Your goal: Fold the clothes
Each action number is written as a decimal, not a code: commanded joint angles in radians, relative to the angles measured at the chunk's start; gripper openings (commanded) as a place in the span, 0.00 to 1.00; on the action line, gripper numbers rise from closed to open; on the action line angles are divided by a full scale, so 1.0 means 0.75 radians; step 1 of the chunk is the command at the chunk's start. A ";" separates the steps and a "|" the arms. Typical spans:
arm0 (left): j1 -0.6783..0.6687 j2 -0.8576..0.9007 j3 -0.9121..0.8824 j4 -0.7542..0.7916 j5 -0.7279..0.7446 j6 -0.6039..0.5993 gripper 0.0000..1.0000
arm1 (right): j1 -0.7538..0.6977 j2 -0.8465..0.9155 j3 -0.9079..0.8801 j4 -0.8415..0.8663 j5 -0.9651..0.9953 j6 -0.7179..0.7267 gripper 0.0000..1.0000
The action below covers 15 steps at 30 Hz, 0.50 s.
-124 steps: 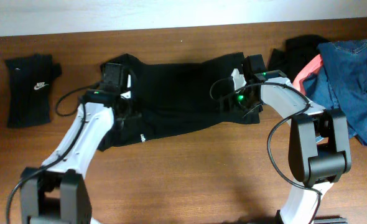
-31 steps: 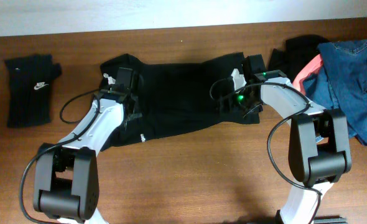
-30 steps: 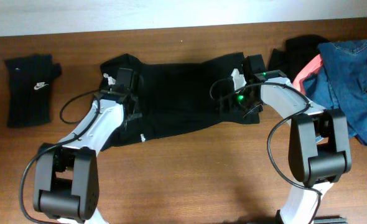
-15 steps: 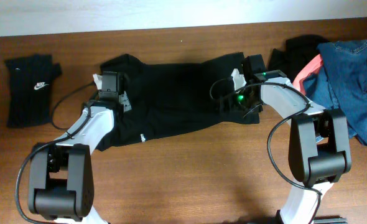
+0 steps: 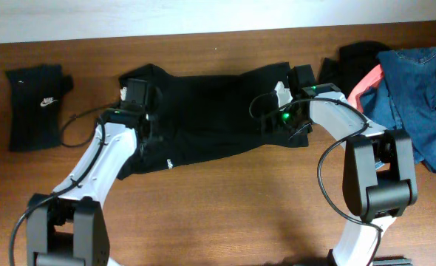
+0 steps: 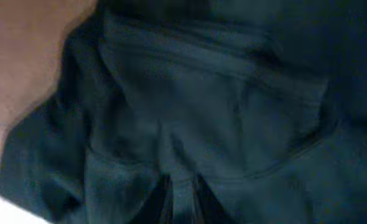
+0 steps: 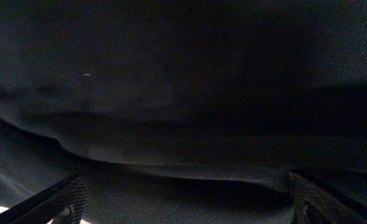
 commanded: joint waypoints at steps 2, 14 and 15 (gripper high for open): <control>-0.003 0.004 -0.039 -0.036 0.050 -0.057 0.13 | -0.002 0.037 -0.010 -0.008 0.032 0.006 0.99; 0.001 0.150 -0.174 0.122 0.052 -0.061 0.20 | -0.002 0.037 -0.010 -0.023 0.032 -0.025 0.99; 0.001 0.163 -0.174 0.114 0.066 -0.061 0.20 | -0.002 0.037 -0.010 -0.023 0.032 -0.025 0.99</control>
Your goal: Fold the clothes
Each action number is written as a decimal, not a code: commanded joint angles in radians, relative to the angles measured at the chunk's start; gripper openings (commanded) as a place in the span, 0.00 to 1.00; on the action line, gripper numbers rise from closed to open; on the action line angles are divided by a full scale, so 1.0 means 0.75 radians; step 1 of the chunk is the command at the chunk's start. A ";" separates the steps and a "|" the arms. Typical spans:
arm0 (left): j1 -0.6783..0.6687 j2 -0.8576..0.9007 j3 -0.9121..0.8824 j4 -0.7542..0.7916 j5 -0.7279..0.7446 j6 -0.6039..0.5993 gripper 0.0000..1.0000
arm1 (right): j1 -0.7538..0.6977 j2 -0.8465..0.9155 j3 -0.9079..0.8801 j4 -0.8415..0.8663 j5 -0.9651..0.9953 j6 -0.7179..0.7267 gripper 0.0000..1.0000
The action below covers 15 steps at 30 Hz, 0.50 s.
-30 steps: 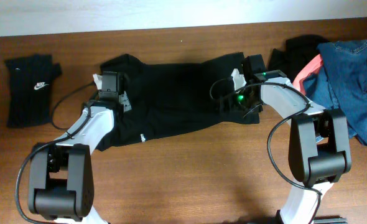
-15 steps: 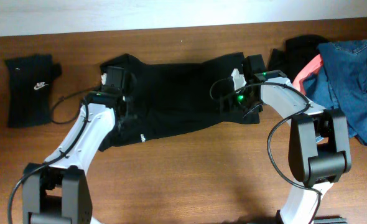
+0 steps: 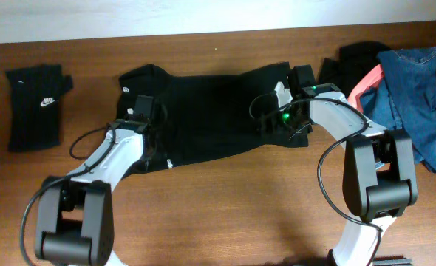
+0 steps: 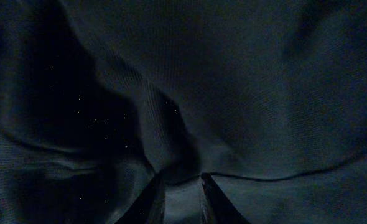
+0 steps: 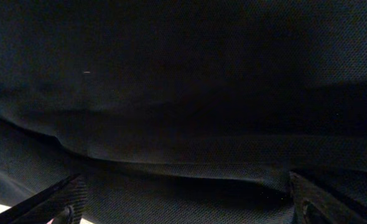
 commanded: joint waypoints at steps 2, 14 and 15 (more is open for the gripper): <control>0.005 0.067 -0.014 -0.026 0.057 -0.018 0.20 | -0.002 0.037 -0.010 -0.019 0.032 -0.014 0.99; 0.005 0.076 -0.014 -0.170 0.061 -0.018 0.19 | -0.002 -0.233 -0.007 -0.190 0.152 -0.084 0.99; 0.005 0.076 -0.014 -0.170 0.062 -0.018 0.20 | -0.002 -0.273 -0.007 -0.232 0.192 -0.085 0.99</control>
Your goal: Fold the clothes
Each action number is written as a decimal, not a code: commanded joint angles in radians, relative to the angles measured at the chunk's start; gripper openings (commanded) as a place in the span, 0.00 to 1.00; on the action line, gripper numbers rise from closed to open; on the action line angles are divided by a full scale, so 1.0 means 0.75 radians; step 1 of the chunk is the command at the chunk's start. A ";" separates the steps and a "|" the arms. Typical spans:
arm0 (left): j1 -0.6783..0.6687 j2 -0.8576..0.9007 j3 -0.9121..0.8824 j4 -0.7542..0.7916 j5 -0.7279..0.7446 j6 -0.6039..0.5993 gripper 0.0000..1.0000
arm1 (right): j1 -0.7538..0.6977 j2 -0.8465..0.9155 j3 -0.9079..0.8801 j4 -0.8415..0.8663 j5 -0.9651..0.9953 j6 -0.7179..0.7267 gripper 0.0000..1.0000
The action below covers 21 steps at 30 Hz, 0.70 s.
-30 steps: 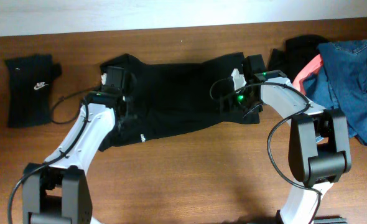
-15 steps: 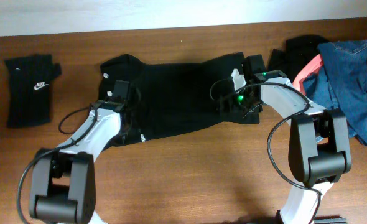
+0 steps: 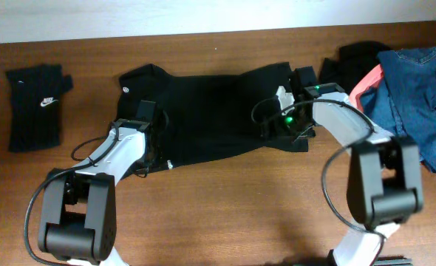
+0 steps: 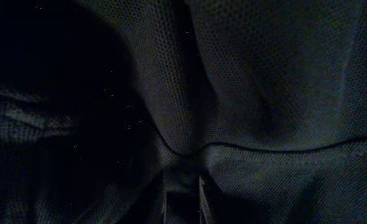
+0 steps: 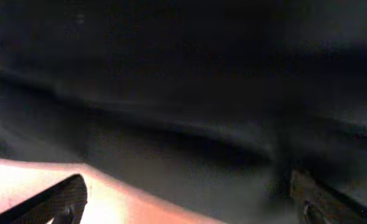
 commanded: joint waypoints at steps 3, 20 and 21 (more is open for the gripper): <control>0.005 0.032 -0.019 -0.028 0.034 -0.008 0.29 | -0.003 -0.233 0.004 -0.158 0.154 -0.024 0.99; 0.005 0.042 -0.019 0.015 0.143 -0.009 0.29 | -0.003 -0.246 -0.187 -0.128 0.259 0.229 0.99; 0.005 0.044 -0.019 0.018 0.152 -0.009 0.29 | -0.003 -0.244 -0.209 -0.091 0.260 0.229 0.99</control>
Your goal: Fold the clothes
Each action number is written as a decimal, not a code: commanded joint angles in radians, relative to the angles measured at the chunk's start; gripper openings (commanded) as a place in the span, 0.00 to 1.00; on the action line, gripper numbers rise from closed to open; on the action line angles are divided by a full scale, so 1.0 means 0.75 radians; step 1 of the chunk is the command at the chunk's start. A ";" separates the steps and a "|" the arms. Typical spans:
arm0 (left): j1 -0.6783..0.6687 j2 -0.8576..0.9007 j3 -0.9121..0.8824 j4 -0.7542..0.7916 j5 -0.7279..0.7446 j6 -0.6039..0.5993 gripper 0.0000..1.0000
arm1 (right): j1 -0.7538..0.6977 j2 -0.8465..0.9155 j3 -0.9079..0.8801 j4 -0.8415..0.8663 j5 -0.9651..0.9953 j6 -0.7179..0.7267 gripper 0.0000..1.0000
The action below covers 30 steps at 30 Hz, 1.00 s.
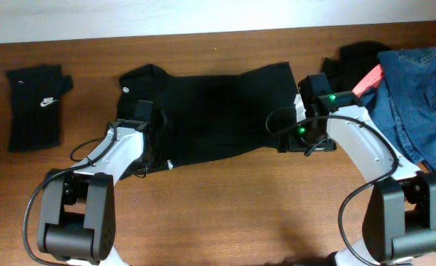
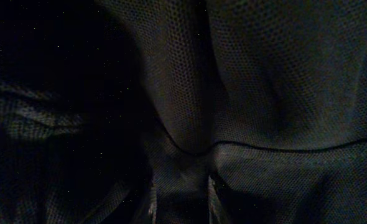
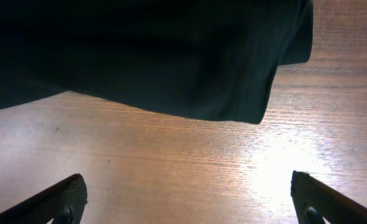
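Note:
A black garment [image 1: 218,111] lies spread across the middle of the table, its hem also showing in the right wrist view [image 3: 140,56]. My left gripper [image 1: 150,137] is down on its left part. In the left wrist view this gripper [image 2: 180,202] is shut on a fold of the black mesh fabric [image 2: 264,74]. My right gripper [image 1: 304,140] is at the garment's right edge. In the right wrist view it [image 3: 186,202] stands wide open over bare wood, holding nothing.
A folded black piece with a white logo [image 1: 37,103] lies at the far left. At the right end a pile holds blue jeans [image 1: 417,96], a red item [image 1: 367,80] and black cloth [image 1: 351,58]. Wooden table [image 1: 225,214] runs along the front.
My right gripper, open over the garment's right part before, is now further right, off the cloth and over bare wood. The left gripper stays shut on the fabric, hardly moved.
My left gripper was shut on fabric near the garment's upper left corner, then stood lower on its left side at each later moment. My right gripper stayed open over the right end, and now is clear of the cloth.

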 commanded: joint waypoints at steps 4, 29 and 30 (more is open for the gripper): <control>-0.008 0.045 -0.020 0.021 0.133 -0.005 0.29 | -0.004 0.026 -0.120 0.172 0.041 0.130 0.92; -0.011 0.045 -0.020 0.020 0.157 -0.004 0.30 | -0.004 0.150 -0.216 0.457 0.071 0.424 0.88; -0.011 0.045 -0.020 0.020 0.157 -0.004 0.30 | -0.004 0.154 -0.216 0.457 0.071 0.431 0.87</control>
